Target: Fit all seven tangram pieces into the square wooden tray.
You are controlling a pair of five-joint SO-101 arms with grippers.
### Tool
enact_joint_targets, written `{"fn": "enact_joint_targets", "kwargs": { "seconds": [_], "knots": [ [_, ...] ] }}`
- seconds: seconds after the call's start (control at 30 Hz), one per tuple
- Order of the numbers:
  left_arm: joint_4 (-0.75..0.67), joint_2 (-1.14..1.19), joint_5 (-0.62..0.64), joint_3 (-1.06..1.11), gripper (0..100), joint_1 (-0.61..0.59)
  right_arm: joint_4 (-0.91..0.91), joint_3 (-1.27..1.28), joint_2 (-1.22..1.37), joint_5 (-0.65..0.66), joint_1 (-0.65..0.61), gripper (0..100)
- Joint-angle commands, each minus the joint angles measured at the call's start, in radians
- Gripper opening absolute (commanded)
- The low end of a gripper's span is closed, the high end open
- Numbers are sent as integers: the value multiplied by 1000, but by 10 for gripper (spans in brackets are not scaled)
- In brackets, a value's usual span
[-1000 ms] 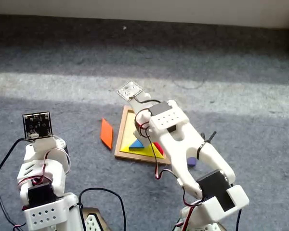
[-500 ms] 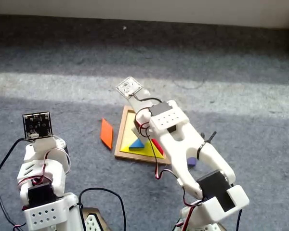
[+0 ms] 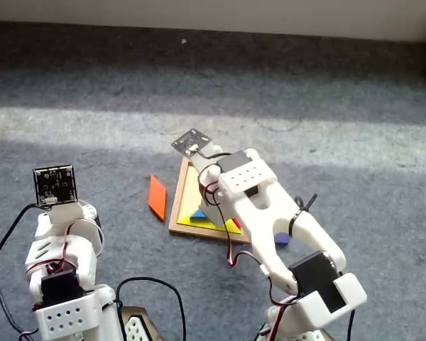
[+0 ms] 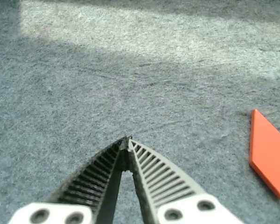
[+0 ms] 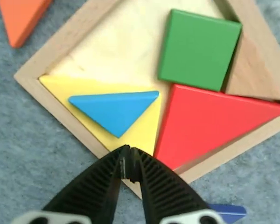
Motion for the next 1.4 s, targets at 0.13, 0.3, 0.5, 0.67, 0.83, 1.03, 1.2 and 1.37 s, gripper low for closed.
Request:
{"fn": "enact_joint_targets", "kwargs": {
  "seconds": [0.13,0.3,0.5,0.67,0.83,1.03,1.2,1.37],
  "knots": [
    [-18,-8,5,-13,5,-7,-50,-5,-48,-11,-36,5],
    [-18,-8,5,-13,5,-5,-108,19,-48,-11,-31,5],
    [-18,-8,5,-13,5,-5,-194,33,-48,-9,10,5],
    [-18,-8,5,-13,5,-5,-245,35,-48,-5,24,5],
    [-18,-8,5,-13,5,-5,-300,36,-48,-5,24,5],
    [-18,-8,5,-12,5,-5,-245,35,-59,-11,16,5],
    [-18,-8,5,-12,5,-5,-219,28,-50,-11,-35,5],
    [-18,-8,5,-12,5,-5,-294,30,-50,-12,-48,5]
  ]
}}
